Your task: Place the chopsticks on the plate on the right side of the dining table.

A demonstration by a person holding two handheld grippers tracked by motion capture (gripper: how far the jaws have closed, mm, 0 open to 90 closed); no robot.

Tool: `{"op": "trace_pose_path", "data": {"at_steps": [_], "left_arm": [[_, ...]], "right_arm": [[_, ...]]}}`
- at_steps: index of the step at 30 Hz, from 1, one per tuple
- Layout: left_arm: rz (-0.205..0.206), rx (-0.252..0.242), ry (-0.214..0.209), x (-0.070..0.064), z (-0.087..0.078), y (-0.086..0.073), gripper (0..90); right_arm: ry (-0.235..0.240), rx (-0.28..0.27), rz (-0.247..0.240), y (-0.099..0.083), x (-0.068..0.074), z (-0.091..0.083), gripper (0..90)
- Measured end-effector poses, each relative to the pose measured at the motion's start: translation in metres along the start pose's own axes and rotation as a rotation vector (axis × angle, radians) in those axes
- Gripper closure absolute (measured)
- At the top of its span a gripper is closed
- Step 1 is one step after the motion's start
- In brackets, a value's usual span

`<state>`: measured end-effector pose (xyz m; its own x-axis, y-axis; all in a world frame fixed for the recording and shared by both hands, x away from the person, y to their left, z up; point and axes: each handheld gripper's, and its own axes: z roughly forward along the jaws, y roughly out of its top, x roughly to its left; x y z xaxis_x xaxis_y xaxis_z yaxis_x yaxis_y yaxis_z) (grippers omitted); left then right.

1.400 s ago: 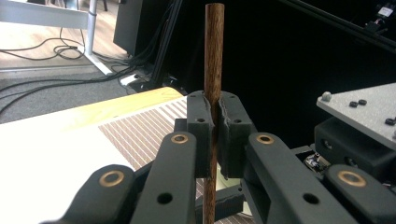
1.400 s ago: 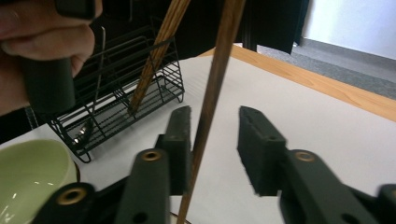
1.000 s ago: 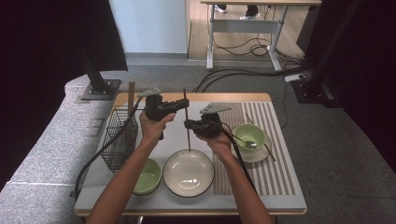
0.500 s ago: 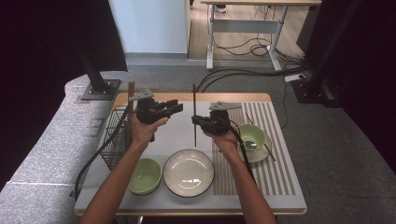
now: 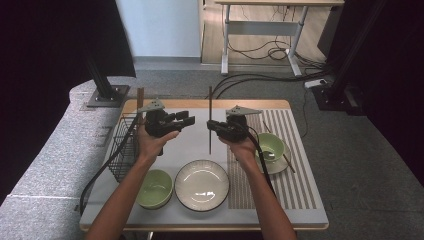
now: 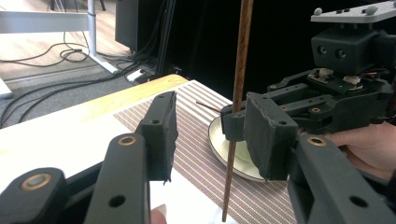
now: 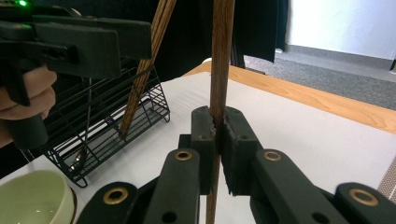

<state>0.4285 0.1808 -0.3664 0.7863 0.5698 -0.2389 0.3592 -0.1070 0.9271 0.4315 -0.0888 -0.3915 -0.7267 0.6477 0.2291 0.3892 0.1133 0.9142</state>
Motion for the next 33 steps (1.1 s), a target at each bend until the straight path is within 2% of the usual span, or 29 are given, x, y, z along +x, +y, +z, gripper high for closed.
{"op": "trace_pose_path", "data": {"at_steps": [9, 24, 33], "left_arm": [[-0.017, 0.007, -0.002, 0.004, -0.002, -0.006, 53.9], [-0.012, 0.049, -0.020, 0.003, 0.004, -0.017, 51.9], [-0.010, 0.065, -0.020, 0.002, 0.006, -0.022, 51.6]], "right_arm": [[-0.010, -0.008, -0.003, 0.003, 0.000, -0.002, 84.3], [-0.009, -0.032, 0.007, 0.009, 0.000, -0.003, 84.3], [-0.004, -0.045, -0.004, 0.018, 0.006, -0.002, 84.2]]}}
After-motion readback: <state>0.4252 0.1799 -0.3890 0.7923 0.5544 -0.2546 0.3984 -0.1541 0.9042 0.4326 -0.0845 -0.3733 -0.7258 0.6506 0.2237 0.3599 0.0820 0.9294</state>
